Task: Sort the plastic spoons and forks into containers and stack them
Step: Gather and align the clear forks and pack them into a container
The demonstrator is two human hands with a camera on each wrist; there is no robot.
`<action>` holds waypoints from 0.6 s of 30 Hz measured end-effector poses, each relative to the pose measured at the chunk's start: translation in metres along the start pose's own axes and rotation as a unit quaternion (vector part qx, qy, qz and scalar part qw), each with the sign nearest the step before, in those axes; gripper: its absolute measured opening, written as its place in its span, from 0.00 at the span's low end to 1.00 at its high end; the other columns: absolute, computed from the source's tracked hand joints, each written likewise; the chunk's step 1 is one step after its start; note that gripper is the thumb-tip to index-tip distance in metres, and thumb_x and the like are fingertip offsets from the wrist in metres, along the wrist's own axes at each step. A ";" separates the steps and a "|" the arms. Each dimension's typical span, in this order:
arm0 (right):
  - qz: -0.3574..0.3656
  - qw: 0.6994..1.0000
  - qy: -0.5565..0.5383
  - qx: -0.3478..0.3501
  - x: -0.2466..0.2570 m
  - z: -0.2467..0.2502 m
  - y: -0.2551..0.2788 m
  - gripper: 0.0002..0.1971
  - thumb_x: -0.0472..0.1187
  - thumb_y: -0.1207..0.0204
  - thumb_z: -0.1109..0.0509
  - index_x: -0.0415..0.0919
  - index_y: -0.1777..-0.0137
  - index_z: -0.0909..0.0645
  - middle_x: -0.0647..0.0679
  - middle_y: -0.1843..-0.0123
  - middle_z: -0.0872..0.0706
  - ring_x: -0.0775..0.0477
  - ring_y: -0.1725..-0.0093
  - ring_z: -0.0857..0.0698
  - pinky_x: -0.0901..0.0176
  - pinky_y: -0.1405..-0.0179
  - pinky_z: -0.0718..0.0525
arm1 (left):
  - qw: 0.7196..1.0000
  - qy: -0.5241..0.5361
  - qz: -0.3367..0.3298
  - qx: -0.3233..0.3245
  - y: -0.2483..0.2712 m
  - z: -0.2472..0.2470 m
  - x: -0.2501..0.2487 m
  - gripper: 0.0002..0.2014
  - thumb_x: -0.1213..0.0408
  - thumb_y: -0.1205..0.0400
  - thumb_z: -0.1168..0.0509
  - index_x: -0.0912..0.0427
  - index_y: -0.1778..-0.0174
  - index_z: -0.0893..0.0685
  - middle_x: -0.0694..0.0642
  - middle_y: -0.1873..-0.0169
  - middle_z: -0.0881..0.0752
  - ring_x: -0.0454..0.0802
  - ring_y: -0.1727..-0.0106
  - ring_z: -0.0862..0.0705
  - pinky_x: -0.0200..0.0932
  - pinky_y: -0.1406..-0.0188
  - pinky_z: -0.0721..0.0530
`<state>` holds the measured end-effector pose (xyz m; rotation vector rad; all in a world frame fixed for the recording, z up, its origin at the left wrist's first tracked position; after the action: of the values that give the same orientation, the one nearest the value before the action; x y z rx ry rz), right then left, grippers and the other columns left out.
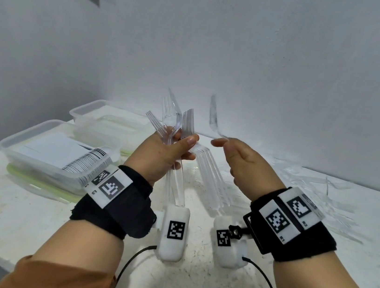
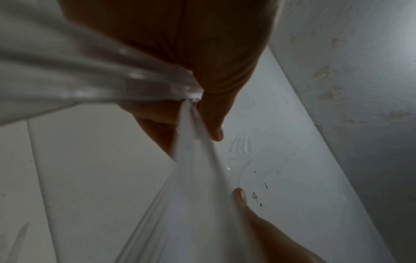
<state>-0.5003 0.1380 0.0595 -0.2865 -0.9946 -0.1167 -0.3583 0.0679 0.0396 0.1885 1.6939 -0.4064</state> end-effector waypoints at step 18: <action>0.036 0.993 -0.055 0.097 0.009 -0.028 -0.005 0.13 0.41 0.14 0.48 0.43 0.53 0.22 0.50 0.59 0.15 0.54 0.62 0.16 0.72 0.64 0.20 | 1.000 0.014 -0.019 0.009 0.005 -0.006 -0.009 0.09 0.67 0.21 0.33 0.62 0.48 0.23 0.46 0.66 0.16 0.40 0.69 0.13 0.30 0.79 0.26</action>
<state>-0.4736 0.1257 0.0538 -0.1527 -1.0957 0.0624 -0.3610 0.0757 0.0488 0.1757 1.7232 -0.4500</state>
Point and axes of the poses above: each hand's wrist, its own y-axis away from the middle knuckle, its own z-axis out of the back of the hand, x = y × z, the point moved 8 cm from there along -y, towards the middle knuckle
